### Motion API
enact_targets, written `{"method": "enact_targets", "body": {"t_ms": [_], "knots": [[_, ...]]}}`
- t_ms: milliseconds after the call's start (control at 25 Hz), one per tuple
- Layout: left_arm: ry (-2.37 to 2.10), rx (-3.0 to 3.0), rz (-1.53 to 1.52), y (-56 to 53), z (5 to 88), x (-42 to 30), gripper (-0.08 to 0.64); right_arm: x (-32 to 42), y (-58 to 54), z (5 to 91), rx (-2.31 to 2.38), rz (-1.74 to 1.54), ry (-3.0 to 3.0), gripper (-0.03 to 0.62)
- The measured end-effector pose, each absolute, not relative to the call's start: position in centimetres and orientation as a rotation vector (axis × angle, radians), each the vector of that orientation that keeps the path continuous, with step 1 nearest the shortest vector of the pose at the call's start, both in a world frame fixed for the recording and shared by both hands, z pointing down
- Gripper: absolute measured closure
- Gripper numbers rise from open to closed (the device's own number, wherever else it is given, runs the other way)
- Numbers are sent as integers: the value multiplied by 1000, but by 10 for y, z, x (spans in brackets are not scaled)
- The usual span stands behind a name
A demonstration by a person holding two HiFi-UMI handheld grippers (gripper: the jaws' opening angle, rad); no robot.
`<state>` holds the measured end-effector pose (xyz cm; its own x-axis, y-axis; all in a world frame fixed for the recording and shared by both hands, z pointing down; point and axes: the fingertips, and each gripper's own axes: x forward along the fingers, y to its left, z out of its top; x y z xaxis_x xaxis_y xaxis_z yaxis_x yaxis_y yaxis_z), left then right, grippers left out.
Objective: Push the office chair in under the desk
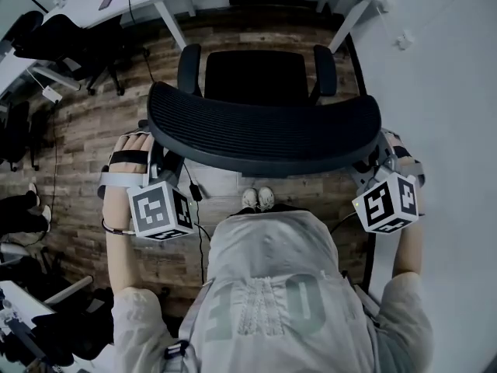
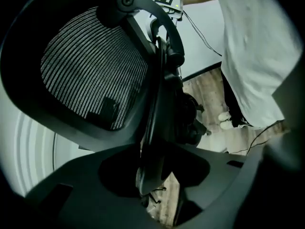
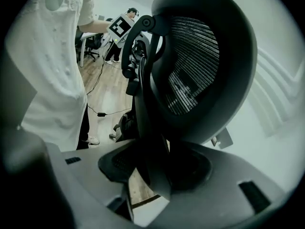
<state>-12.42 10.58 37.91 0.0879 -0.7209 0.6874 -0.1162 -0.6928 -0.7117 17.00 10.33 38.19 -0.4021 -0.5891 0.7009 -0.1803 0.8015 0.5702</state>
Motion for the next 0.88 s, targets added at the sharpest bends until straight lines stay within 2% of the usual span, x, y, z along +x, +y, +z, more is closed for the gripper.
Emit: {"method": "enact_targets", "body": {"t_ms": [880], "knots": [[787,-1926,-1649,85,378,-121,379,172,82,381,545,-501,-1961,410]]}}
